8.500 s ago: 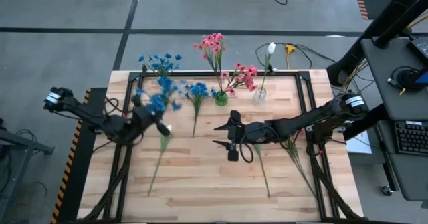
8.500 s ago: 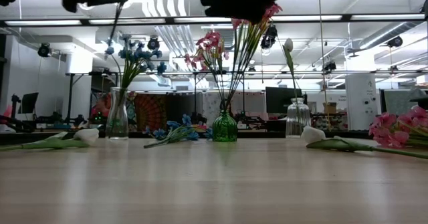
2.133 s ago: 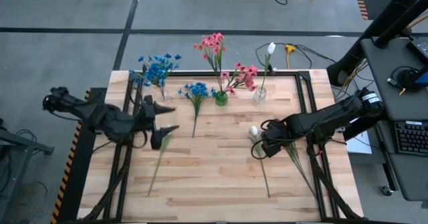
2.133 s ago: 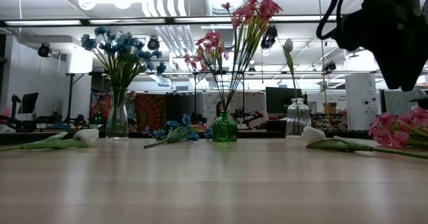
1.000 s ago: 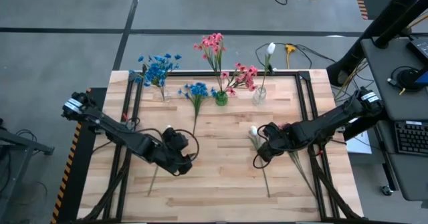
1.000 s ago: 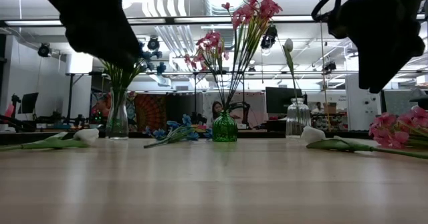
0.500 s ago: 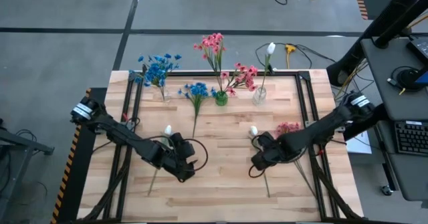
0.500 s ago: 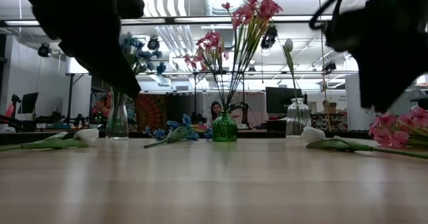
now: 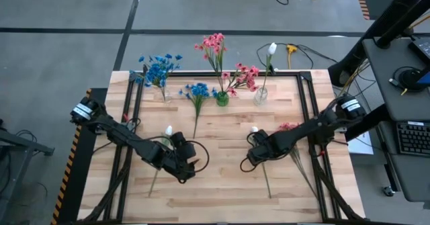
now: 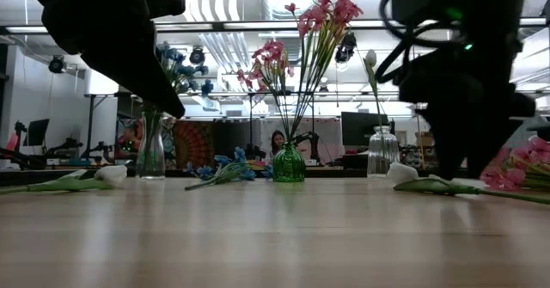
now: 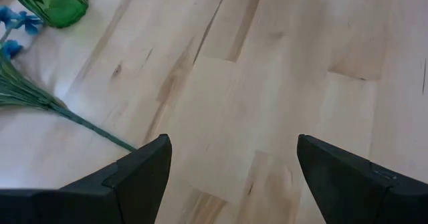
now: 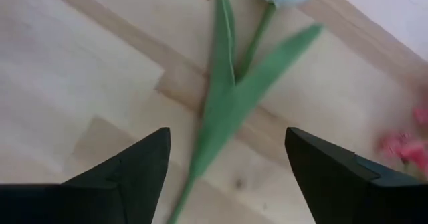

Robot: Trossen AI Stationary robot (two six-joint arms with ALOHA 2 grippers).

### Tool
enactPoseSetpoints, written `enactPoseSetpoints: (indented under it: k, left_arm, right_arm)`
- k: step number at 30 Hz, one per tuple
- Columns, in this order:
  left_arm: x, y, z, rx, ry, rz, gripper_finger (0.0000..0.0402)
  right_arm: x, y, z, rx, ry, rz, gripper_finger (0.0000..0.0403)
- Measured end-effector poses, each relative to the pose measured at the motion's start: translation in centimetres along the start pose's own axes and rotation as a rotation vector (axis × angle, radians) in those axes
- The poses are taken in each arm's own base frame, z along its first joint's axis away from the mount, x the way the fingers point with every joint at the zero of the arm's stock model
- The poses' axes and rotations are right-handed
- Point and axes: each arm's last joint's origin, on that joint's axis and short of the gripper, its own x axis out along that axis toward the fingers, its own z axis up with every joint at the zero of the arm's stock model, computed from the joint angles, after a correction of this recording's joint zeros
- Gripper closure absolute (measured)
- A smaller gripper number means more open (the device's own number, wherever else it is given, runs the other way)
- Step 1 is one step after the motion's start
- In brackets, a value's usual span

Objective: Sort flowers into vase by color
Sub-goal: Put the right white flower into the right transparent vase

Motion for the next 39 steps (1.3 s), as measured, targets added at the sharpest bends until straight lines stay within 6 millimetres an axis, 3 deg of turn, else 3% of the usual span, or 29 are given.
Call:
enactPoseSetpoints:
  k: [3, 7, 19, 25, 31, 39]
  left_arm:
    - [0.0, 0.0, 0.0, 0.004, -0.003, 0.000, 0.0099]
    - [0.0, 0.0, 0.0, 0.005, -0.006, 0.005, 0.0099]
    - [0.1, 0.3, 0.2, 0.030, -0.038, 0.051, 0.0099]
    - [0.1, 0.3, 0.2, 0.034, -0.037, 0.051, 0.0099]
    - [0.1, 0.2, 0.2, 0.032, -0.039, 0.050, 0.0099]
    - [0.1, -0.1, 0.6, 0.035, -0.076, 0.021, 0.0099]
  right_arm:
    - [0.8, 0.2, 0.6, -0.005, -0.005, -0.008, 0.0120]
    - [1.9, 0.5, 1.0, 0.000, 0.006, -0.005, 0.0160]
    - [2.2, 1.1, 1.1, -0.021, 0.029, 0.018, 0.0382]
    - [1.3, 1.3, 1.3, -0.064, 0.042, 0.031, 0.0384]
    - [-2.5, 1.0, 1.6, -0.103, -0.034, 0.135, 0.0385]
    - [-7.2, -0.7, 1.8, -0.100, -0.475, 0.157, 0.0385]
